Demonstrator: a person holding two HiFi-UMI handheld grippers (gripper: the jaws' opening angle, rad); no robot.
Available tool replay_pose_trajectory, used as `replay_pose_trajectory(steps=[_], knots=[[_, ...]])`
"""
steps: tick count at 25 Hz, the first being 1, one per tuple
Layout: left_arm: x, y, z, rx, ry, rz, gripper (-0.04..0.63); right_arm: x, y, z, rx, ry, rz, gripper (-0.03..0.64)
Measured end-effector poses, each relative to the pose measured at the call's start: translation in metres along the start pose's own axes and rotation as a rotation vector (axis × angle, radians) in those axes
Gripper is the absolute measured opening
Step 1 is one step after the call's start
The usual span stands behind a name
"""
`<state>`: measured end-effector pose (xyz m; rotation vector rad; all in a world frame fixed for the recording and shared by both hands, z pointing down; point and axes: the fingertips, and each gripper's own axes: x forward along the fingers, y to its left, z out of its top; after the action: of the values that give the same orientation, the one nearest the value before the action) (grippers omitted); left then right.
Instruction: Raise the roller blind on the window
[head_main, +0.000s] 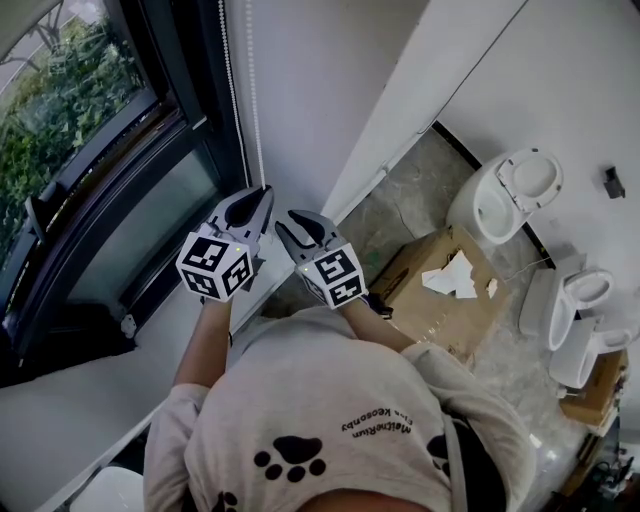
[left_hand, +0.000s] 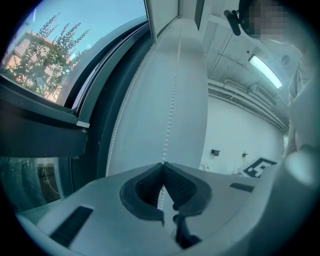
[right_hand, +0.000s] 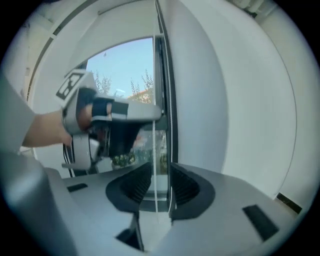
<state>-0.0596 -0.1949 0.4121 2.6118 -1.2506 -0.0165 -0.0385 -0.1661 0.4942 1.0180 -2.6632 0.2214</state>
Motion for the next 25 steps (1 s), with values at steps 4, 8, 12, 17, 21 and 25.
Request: replay_pose_trajectory(steps=[4, 8, 12, 17, 21, 25], knots=[[0.0, 0.002, 0.0, -0.001, -0.005, 0.001, 0.009, -0.027, -0.005, 0.071, 0.01, -0.148, -0.026, 0.114], [0.0, 0.002, 0.0, -0.002, -0.011, 0.001, 0.009, -0.036, 0.001, 0.138, -0.032, -0.233, -0.009, 0.112], [0.0, -0.001, 0.0, -0.001, -0.013, -0.002, 0.009, -0.033, 0.007, 0.191, -0.049, -0.293, 0.025, 0.112], [0.0, -0.002, 0.0, 0.001, -0.014, -0.001, 0.009, -0.032, 0.007, 0.237, -0.075, -0.353, 0.036, 0.087], [0.001, -0.003, 0.0, 0.0, -0.017, -0.001, 0.009, -0.032, 0.012, 0.258, -0.091, -0.373, 0.065, 0.061], [0.0, -0.002, -0.001, -0.002, -0.021, 0.0, 0.009, -0.031, 0.015, 0.262, -0.109, -0.376, 0.07, 0.011]])
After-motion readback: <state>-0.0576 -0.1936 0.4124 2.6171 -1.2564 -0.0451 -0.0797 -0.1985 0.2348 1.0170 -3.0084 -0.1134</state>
